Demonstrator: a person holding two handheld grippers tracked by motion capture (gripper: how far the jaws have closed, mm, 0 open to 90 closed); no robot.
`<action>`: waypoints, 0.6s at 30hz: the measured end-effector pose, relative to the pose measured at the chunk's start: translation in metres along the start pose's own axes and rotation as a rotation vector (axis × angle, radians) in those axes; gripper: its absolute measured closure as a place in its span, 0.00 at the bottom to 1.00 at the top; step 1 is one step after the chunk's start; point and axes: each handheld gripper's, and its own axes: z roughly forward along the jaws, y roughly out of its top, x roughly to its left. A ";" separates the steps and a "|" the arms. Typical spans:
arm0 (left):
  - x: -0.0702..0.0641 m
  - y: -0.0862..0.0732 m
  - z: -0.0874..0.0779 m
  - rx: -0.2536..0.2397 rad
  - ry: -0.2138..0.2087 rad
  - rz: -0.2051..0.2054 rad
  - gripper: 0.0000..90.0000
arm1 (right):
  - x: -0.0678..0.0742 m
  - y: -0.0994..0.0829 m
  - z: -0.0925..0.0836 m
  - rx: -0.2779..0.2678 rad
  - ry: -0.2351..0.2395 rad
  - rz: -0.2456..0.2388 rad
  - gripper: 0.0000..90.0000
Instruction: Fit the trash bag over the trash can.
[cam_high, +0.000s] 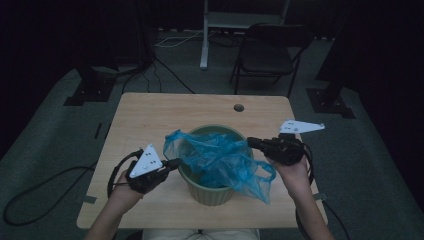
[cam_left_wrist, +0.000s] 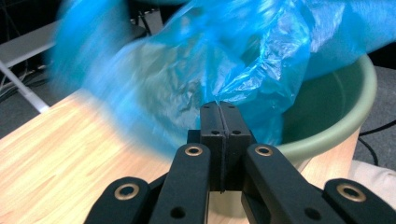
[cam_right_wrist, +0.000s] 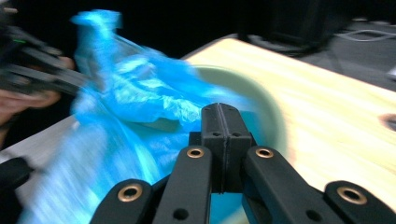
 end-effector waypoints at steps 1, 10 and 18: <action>0.004 -0.001 -0.004 -0.001 0.007 -0.010 1.00 | -0.004 -0.001 -0.003 -0.002 -0.014 0.009 1.00; 0.018 -0.013 -0.018 0.014 0.016 -0.031 1.00 | -0.052 -0.014 -0.022 -0.027 -0.160 0.127 1.00; 0.014 -0.017 -0.015 0.009 -0.048 -0.032 0.97 | -0.056 -0.025 -0.021 -0.045 -0.113 0.161 1.00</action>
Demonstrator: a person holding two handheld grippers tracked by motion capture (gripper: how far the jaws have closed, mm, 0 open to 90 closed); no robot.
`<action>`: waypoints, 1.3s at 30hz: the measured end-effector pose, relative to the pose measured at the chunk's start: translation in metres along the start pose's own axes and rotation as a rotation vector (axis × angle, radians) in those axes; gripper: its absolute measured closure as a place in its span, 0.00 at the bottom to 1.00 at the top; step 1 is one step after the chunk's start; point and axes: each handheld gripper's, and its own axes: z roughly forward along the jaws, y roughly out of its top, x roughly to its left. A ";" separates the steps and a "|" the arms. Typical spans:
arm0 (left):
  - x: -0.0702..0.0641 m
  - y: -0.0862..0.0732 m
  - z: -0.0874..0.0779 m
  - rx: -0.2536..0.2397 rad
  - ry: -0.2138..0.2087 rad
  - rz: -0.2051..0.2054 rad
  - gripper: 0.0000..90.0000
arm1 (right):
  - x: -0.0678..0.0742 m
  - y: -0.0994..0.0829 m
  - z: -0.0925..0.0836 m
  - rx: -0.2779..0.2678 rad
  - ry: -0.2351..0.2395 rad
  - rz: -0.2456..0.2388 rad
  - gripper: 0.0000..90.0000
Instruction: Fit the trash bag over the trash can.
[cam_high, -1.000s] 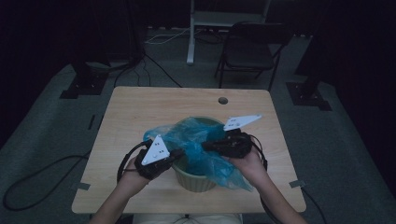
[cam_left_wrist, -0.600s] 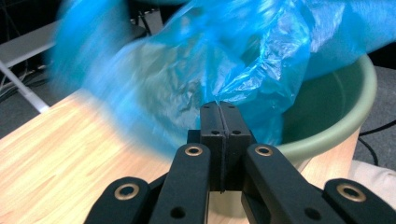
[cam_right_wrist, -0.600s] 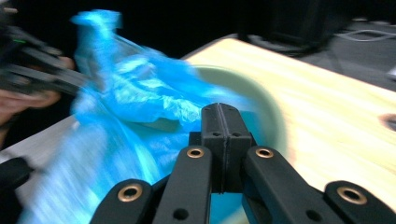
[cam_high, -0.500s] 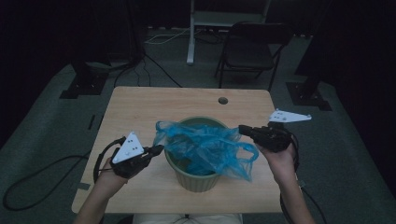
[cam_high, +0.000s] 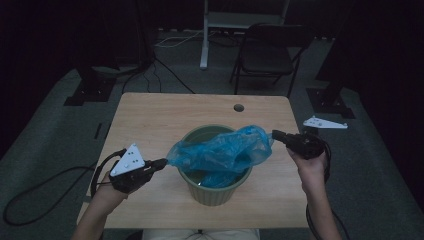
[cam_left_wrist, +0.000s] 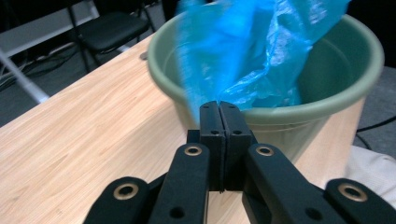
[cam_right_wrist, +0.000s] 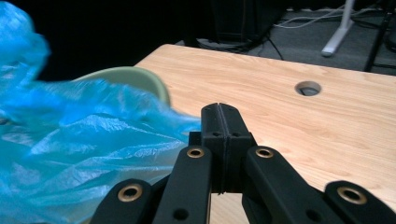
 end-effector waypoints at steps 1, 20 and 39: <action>0.000 0.000 -0.001 -0.005 -0.004 -0.001 0.97 | 0.002 -0.002 -0.001 -0.004 0.015 -0.001 1.00; 0.000 -0.006 -0.012 -0.032 -0.051 -0.026 0.60 | 0.028 0.007 -0.037 -0.157 0.178 0.039 0.53; -0.001 -0.007 0.011 0.031 -0.039 -0.034 1.00 | 0.083 -0.005 -0.016 -0.045 0.444 -0.127 0.99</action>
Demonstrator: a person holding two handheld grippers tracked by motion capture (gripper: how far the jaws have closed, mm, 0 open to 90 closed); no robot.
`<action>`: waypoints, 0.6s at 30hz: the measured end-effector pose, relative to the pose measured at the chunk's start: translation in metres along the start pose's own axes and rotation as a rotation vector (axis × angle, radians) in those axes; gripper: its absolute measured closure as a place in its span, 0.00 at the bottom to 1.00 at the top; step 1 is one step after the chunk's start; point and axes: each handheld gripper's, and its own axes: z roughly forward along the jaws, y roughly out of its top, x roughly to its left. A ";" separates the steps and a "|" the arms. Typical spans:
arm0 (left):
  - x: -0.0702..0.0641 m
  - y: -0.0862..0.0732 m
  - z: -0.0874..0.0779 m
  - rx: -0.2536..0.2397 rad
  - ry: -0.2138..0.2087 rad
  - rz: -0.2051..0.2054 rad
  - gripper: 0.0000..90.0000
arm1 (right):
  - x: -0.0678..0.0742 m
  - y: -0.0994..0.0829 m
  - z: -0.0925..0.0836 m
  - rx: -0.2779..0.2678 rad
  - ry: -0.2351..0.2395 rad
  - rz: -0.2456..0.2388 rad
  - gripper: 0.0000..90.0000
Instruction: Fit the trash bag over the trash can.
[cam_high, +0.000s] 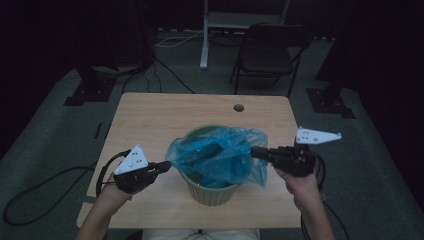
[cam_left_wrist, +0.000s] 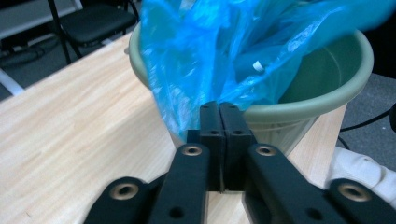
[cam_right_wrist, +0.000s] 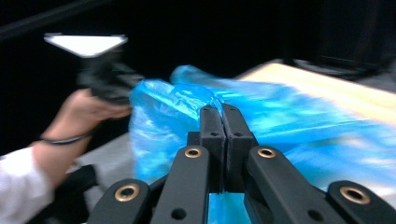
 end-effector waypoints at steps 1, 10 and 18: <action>-0.001 -0.001 0.000 0.007 0.000 0.010 1.00 | 0.011 -0.011 0.003 0.017 0.066 0.003 0.99; 0.000 -0.010 0.006 0.049 0.034 0.008 1.00 | 0.025 -0.085 0.039 0.228 0.060 0.049 0.99; 0.005 -0.020 0.014 0.072 0.064 -0.017 1.00 | -0.015 -0.134 0.036 0.284 -0.089 0.208 0.99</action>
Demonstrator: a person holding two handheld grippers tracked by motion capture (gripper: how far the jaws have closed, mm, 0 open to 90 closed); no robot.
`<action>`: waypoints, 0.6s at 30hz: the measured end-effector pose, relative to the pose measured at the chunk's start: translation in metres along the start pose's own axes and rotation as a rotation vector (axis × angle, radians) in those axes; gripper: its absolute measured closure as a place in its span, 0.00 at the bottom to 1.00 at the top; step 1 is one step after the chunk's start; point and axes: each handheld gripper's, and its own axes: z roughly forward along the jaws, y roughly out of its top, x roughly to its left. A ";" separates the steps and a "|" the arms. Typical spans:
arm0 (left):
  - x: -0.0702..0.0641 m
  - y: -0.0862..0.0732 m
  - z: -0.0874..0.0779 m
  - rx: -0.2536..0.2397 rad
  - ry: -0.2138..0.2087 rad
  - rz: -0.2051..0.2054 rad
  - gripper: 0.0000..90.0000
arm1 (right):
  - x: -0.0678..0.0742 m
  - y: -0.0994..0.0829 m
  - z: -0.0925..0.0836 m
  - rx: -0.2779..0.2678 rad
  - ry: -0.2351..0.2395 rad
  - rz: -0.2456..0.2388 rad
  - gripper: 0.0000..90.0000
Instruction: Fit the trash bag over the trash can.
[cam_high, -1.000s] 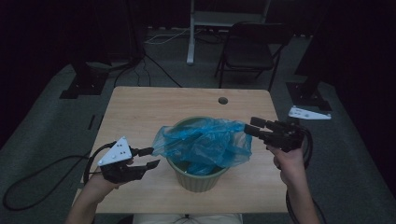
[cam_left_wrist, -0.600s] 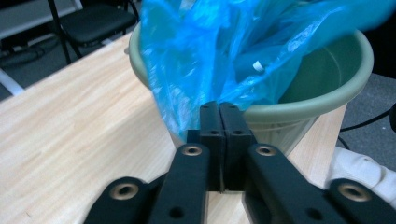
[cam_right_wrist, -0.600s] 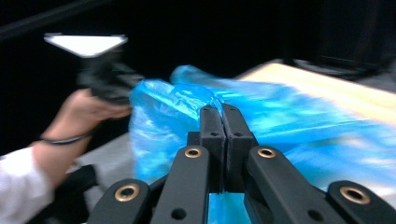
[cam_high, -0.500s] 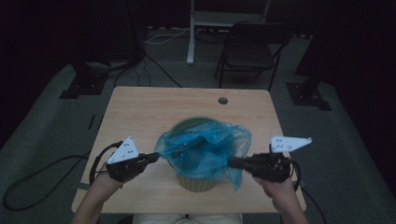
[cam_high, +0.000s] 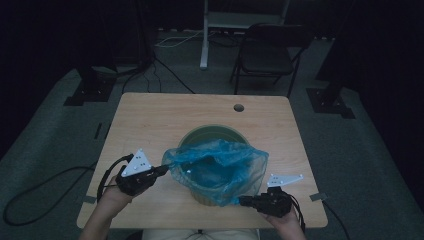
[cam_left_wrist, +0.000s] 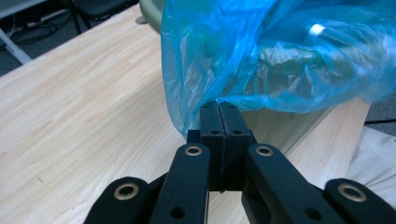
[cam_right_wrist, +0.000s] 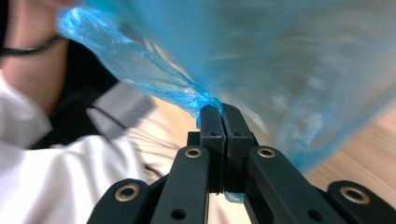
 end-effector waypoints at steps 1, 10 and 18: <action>0.000 0.000 0.001 -0.001 -0.006 -0.009 1.00 | -0.005 -0.004 0.001 0.007 -0.025 0.018 0.99; 0.001 0.003 -0.001 -0.053 -0.031 -0.023 0.96 | -0.025 -0.008 -0.021 -0.098 0.006 0.129 0.68; 0.008 -0.003 -0.014 -0.127 -0.028 -0.071 0.68 | -0.020 0.016 -0.088 -0.294 -0.074 0.102 0.59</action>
